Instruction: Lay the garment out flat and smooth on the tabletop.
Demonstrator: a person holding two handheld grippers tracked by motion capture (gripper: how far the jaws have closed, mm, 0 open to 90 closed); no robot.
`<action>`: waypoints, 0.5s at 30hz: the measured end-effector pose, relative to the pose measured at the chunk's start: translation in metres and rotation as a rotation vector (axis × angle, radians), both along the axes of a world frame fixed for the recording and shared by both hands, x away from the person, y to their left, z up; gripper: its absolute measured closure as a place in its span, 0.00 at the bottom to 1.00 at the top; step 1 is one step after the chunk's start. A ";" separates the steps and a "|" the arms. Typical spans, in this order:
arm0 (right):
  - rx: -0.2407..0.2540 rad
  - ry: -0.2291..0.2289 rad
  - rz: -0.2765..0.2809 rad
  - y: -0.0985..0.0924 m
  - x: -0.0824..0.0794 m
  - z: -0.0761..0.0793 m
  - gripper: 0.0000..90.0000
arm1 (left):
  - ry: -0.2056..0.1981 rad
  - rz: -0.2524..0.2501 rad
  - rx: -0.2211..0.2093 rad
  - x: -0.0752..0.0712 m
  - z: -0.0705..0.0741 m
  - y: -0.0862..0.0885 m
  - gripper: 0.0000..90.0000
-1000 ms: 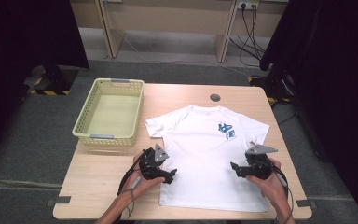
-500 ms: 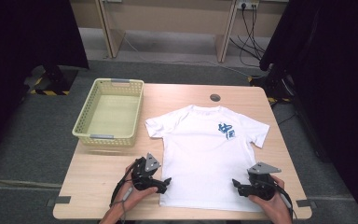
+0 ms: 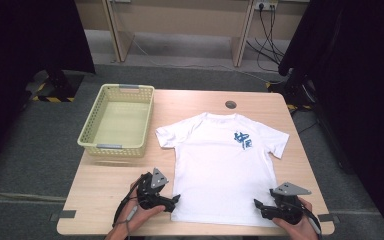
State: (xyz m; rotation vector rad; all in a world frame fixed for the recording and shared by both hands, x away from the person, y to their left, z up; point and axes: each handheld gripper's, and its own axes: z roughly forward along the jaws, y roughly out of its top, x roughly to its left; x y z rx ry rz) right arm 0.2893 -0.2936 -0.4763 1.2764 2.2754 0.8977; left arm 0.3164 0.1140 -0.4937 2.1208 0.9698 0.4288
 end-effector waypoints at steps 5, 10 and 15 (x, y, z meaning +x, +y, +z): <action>-0.001 -0.013 -0.011 -0.003 -0.004 0.002 0.32 | -0.012 0.000 -0.003 -0.003 0.000 0.001 0.06; 0.014 -0.027 -0.001 -0.004 -0.014 0.005 0.32 | -0.020 -0.021 -0.042 -0.019 0.004 0.005 0.06; 0.014 -0.031 0.002 -0.005 -0.021 0.004 0.32 | -0.035 -0.040 -0.029 -0.030 0.007 0.007 0.06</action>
